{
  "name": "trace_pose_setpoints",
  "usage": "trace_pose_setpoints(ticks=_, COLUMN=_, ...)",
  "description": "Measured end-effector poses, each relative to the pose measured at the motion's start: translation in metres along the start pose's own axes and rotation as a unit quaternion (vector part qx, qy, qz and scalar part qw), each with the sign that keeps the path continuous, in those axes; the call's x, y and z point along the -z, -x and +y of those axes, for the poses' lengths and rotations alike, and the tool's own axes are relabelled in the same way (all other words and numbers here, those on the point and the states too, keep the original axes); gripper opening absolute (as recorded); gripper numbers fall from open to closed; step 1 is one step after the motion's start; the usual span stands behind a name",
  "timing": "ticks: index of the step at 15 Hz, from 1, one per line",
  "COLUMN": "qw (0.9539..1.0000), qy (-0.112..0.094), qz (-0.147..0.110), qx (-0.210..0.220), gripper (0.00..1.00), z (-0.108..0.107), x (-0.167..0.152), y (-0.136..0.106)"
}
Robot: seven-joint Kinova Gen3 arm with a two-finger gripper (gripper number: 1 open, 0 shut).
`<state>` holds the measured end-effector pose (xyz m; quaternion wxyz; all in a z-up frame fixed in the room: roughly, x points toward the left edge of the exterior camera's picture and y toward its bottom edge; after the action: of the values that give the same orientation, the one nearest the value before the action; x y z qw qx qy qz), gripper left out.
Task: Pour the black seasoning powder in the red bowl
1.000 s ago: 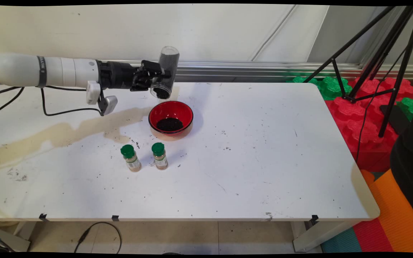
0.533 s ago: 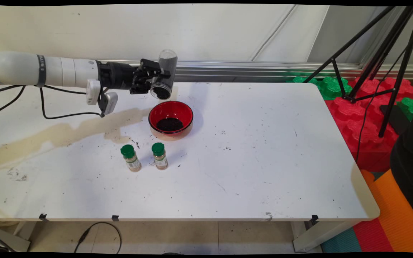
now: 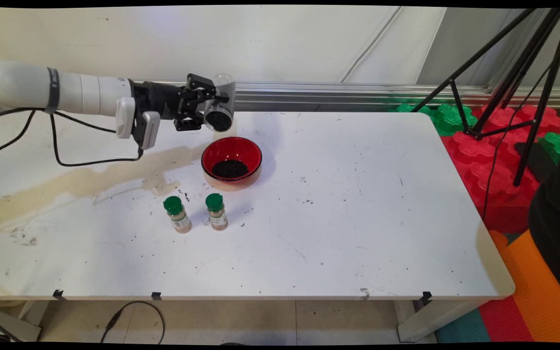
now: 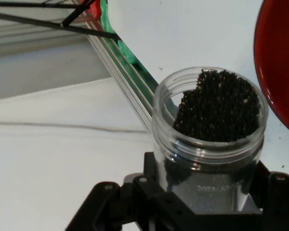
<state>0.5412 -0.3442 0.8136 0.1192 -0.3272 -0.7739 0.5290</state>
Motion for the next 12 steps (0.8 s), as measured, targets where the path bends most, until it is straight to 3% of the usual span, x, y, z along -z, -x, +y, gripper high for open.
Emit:
trace_pose_setpoints(ticks=6, qw=0.9956, qy=0.005, qz=0.004, qx=0.094, gripper=0.0, z=-0.008, x=0.005, y=0.002)
trace_pose_setpoints(ticks=12, qw=0.981, qy=0.006, qz=0.009, qx=0.194, gripper=0.0, z=-0.018, x=0.01, y=0.007)
